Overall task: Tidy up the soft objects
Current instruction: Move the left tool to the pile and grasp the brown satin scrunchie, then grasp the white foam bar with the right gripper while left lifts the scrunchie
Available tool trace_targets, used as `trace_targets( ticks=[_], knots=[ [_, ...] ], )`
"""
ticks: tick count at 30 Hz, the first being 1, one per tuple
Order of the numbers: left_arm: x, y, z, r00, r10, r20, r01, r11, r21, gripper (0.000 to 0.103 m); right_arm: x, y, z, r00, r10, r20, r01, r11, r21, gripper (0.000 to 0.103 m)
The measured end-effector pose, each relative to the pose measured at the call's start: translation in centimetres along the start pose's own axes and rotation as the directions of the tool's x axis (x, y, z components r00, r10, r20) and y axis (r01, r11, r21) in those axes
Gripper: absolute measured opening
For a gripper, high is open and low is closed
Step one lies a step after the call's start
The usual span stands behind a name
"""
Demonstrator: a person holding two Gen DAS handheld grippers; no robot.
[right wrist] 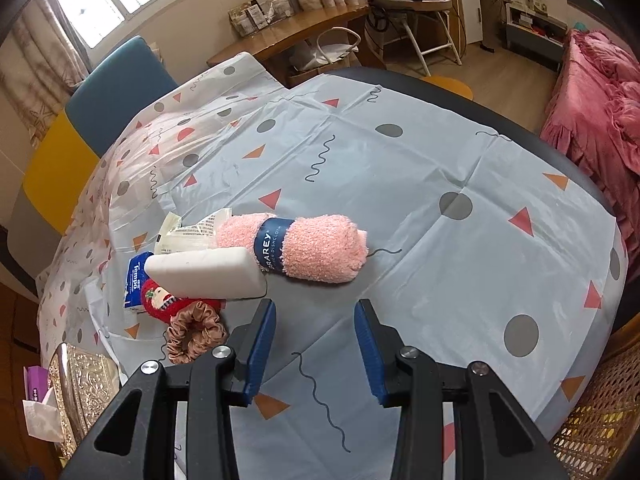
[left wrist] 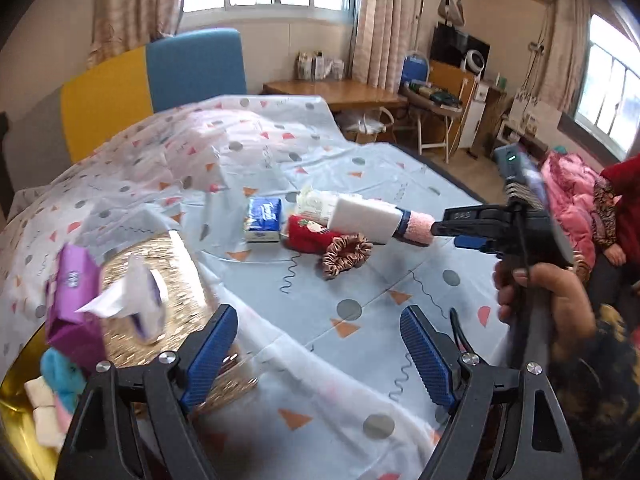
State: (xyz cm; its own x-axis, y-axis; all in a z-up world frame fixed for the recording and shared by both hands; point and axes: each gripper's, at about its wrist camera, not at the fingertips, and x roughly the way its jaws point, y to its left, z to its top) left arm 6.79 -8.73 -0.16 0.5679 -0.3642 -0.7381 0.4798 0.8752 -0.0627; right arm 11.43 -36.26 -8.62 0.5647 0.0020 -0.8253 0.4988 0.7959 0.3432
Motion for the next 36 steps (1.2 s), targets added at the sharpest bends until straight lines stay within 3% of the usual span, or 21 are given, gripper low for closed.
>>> trace_targets(
  ticks=[5,10,23,24,26,29,36],
  knots=[
    [7.0,-1.8,1.7,0.995,-0.023,-0.1,0.021,0.999,-0.024,0.082,0.2,-0.6,0.1,1.0,0.023,-0.019,-0.023,0.999,0.037,0.041],
    [13.4,-3.0,2.7,0.984,0.036,-0.174,-0.037,0.999,-0.002,0.083,0.1,-0.9,0.2,0.999,0.048,-0.021,-0.047,0.997,0.063,0.041],
    [21.5,-4.1,5.5,0.974,0.056,-0.221,-0.061,0.998,-0.017,0.084,0.9,-1.3,0.3,0.994,0.088,-0.062,-0.082,0.992,0.092,0.041],
    [21.9,-4.0,5.4,0.972,0.049,-0.229,-0.057,0.998,-0.025,0.08,1.0,-1.2,0.2,0.994,0.089,-0.063,-0.083,0.993,0.088,0.041],
    [22.4,-3.5,4.9,0.966,0.003,-0.259,-0.019,0.998,-0.059,0.036,1.0,-1.1,0.2,0.994,0.089,-0.065,-0.084,0.993,0.083,0.041],
    [21.2,-2.8,3.5,0.969,-0.039,-0.243,0.017,0.996,-0.093,0.016,1.1,-1.1,0.1,0.994,0.085,-0.063,-0.08,0.994,0.076,0.041],
    [17.1,-3.2,-1.1,0.967,-0.069,-0.246,0.056,0.997,-0.062,0.015,1.2,-0.7,0.0,0.994,0.082,-0.071,-0.079,0.996,0.045,0.041]
  ],
)
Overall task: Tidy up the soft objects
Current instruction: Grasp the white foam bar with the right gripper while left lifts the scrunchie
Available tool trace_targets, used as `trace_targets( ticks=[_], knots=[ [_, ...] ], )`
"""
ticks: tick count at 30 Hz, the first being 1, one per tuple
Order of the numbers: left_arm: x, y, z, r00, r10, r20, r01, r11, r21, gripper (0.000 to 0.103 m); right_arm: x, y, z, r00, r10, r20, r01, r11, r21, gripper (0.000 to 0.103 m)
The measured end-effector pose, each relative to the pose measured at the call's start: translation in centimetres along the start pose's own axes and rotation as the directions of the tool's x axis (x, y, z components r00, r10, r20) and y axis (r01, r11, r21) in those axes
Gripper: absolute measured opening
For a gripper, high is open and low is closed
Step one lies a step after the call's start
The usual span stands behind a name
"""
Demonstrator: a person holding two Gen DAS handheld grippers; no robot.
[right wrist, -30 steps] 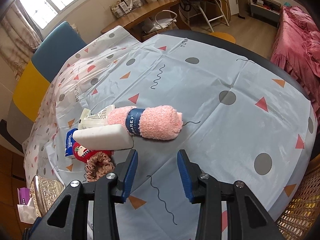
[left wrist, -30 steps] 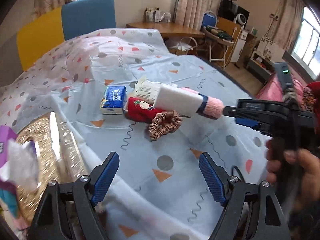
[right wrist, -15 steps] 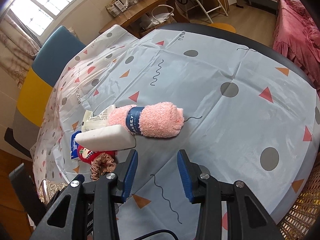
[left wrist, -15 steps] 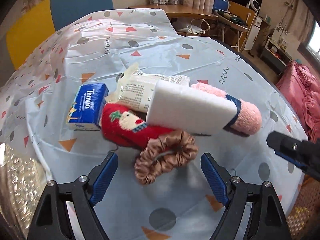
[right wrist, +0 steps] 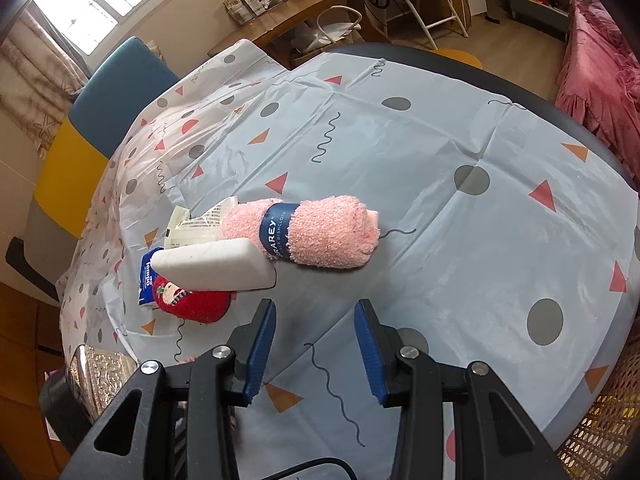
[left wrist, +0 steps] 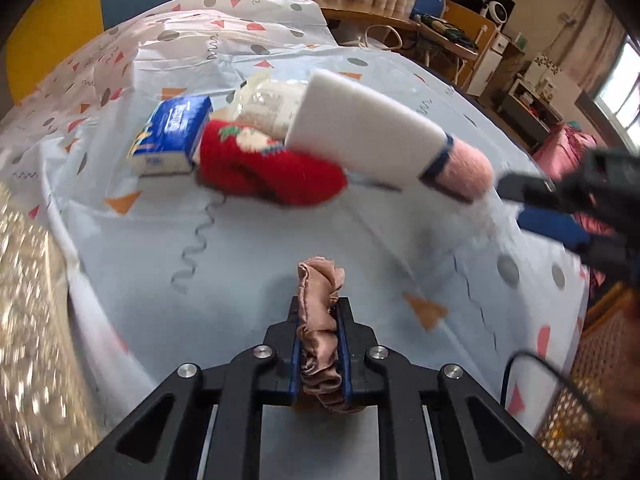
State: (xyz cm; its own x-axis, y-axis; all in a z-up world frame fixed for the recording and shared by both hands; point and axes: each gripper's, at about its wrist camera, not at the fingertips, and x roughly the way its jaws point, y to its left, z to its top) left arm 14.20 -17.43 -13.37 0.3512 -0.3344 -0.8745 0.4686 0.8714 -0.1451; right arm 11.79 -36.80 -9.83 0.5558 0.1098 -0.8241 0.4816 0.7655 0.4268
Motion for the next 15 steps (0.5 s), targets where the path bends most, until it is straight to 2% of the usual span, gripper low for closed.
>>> trace_targets(
  ticks=[5,10,12,15],
  knots=[
    [-1.2,0.2,-2.8,1.0,0.02,0.013,-0.02,1.0,0.003,0.015,0.5,1.3,-0.4,1.0,-0.015,-0.02,0.013,0.997,-0.078,0.041],
    [-1.8,0.6,-3.5,0.999,0.027,0.018,-0.027,1.0,0.007,0.014,0.6,4.1,-0.9,0.999,-0.033,-0.005,0.031,0.97,-0.24,0.041],
    [-2.0,0.5,-3.9,0.999,0.037,0.023,-0.037,0.999,0.025,0.014,0.6,6.0,-0.7,0.999,-0.039,0.009,0.04,0.932,-0.36,0.041],
    [-2.3,0.9,-4.5,0.999,0.035,0.029,-0.036,0.999,0.026,0.014,0.7,9.4,-0.2,0.997,-0.045,0.06,0.071,0.812,-0.58,0.041]
  ],
)
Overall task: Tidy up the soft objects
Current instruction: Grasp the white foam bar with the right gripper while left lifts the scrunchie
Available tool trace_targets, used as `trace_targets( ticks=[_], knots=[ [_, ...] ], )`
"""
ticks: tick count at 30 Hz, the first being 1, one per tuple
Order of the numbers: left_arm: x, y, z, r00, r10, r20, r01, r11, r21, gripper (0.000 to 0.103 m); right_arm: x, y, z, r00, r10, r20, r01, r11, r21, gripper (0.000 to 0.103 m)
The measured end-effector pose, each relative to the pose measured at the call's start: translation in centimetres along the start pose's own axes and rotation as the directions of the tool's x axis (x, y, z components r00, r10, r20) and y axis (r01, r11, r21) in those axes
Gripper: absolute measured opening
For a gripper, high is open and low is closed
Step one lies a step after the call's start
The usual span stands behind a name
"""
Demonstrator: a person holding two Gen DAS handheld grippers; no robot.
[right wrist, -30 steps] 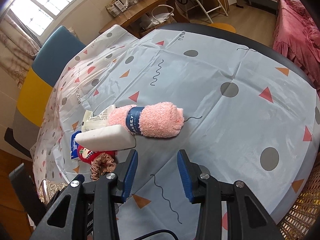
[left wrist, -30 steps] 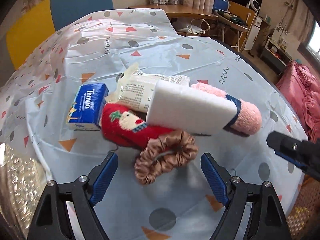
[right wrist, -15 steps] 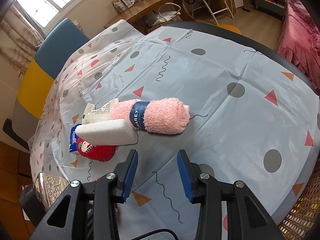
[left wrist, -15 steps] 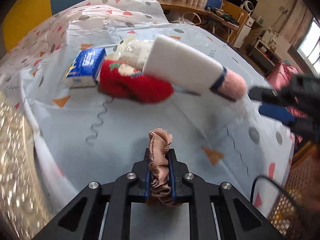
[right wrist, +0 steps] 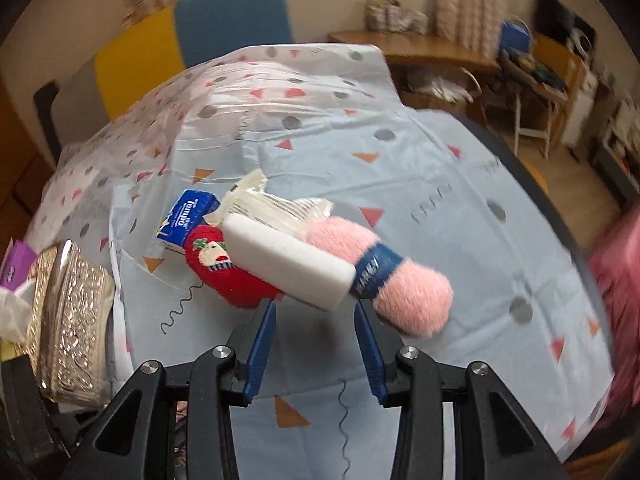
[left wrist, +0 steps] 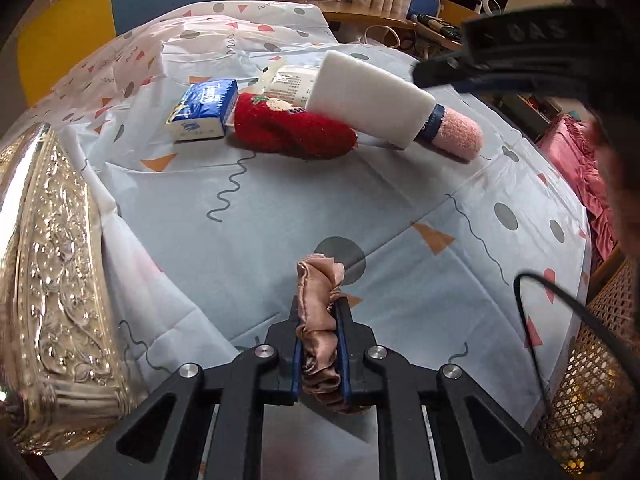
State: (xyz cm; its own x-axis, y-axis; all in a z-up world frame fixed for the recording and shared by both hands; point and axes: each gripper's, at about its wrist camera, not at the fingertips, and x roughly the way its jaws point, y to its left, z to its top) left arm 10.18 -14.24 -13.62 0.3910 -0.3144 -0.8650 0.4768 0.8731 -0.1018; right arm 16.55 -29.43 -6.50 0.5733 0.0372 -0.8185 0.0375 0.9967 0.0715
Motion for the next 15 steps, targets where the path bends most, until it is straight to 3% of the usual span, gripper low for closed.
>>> trace_targets(
  ticks=[1,3,7,12,13,15],
  knots=[
    [-0.1,0.1,-0.1,1.0,-0.002,0.002,0.002,1.0,-0.005,0.014,0.2,0.6,0.8,1.0,-0.005,-0.005,0.005,0.997,-0.074,0.042],
    [-0.2,0.1,-0.4,1.0,-0.004,0.004,0.004,1.0,-0.008,0.014,1.2,1.9,2.1,0.999,-0.023,-0.036,0.015,0.978,-0.206,0.057],
    [-0.1,0.6,-0.1,1.0,-0.008,0.005,0.008,1.0,-0.015,0.014,3.8,3.6,3.4,0.99,-0.099,-0.104,0.052,0.921,-0.386,0.058],
    [-0.1,0.9,0.0,1.0,-0.018,0.008,0.018,0.999,-0.029,0.014,6.2,4.2,3.3,0.976,-0.13,-0.172,0.036,0.886,-0.462,0.057],
    [-0.1,1.0,-0.1,1.0,-0.024,0.011,0.024,0.999,-0.035,0.015,6.4,4.5,3.0,0.974,-0.131,-0.184,0.028,0.88,-0.475,0.054],
    [-0.4,1.3,-0.2,0.999,-0.03,0.015,0.03,0.999,-0.039,0.015,6.1,4.8,2.3,0.974,-0.156,-0.162,0.055,0.863,-0.503,0.029]
  ],
)
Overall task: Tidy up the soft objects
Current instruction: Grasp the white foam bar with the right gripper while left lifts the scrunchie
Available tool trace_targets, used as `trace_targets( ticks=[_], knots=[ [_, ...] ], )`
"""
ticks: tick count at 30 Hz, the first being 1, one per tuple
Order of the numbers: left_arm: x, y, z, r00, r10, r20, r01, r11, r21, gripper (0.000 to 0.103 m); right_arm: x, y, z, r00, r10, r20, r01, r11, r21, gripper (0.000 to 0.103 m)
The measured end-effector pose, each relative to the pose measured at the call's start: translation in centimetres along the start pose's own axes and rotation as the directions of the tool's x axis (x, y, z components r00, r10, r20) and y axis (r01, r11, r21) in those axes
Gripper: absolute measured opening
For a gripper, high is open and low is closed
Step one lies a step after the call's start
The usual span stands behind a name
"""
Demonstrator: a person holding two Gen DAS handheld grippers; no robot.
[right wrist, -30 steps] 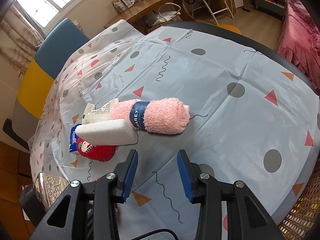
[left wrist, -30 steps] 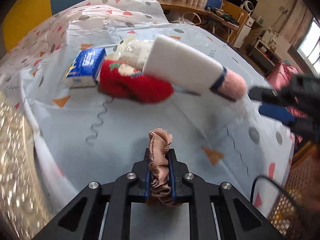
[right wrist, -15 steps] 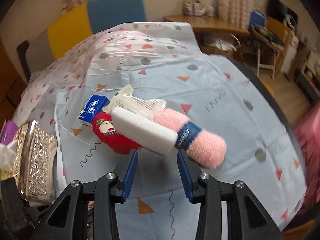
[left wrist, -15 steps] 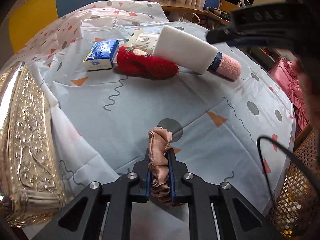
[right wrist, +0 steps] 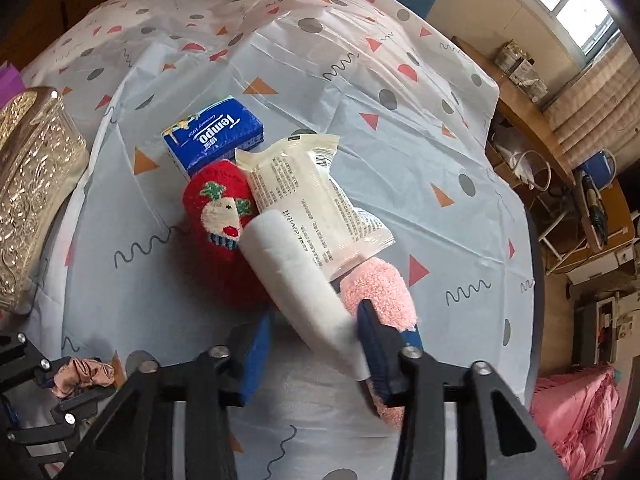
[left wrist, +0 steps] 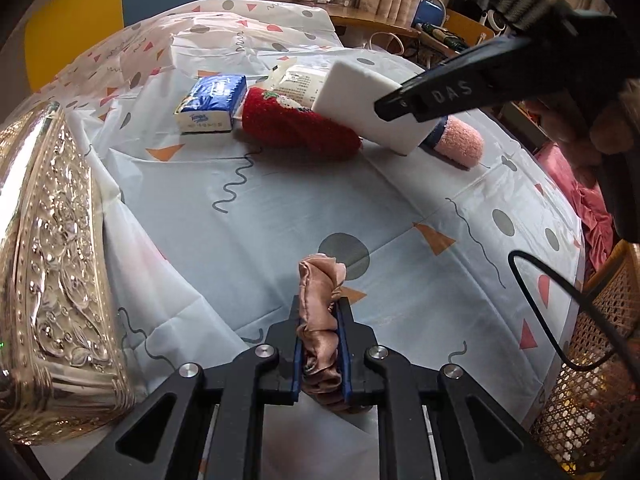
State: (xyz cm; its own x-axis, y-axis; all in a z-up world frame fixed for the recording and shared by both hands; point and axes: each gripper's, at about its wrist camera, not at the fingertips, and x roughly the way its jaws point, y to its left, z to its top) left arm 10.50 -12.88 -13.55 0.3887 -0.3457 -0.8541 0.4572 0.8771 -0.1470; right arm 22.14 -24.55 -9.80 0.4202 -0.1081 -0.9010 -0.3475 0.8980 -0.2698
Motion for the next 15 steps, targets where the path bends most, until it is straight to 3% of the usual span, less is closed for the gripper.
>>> trace_targets(
  ticks=[4,7,12,15],
  knots=[
    [-0.3,0.0,0.0,1.0,0.01,0.003,-0.01,1.0,0.005,0.014,-1.6,0.2,-1.7,1.0,0.002,0.028,-0.004,0.998,0.063,0.023],
    [-0.6,-0.2,0.1,1.0,0.019,-0.009,-0.019,1.0,0.008,0.013,-2.8,0.0,-3.7,0.998,0.019,0.051,-0.029,0.979,0.2,0.023],
    [-2.3,-0.7,1.8,1.0,0.002,0.014,-0.002,1.0,0.002,0.013,-3.3,-1.1,-7.3,0.989,0.075,0.13,-0.125,0.89,0.439,0.023],
    [-4.0,-0.8,4.1,0.999,-0.01,0.049,0.01,1.0,-0.001,0.013,-4.1,-1.8,-8.0,0.981,0.072,0.179,-0.153,0.855,0.496,0.023]
  ],
)
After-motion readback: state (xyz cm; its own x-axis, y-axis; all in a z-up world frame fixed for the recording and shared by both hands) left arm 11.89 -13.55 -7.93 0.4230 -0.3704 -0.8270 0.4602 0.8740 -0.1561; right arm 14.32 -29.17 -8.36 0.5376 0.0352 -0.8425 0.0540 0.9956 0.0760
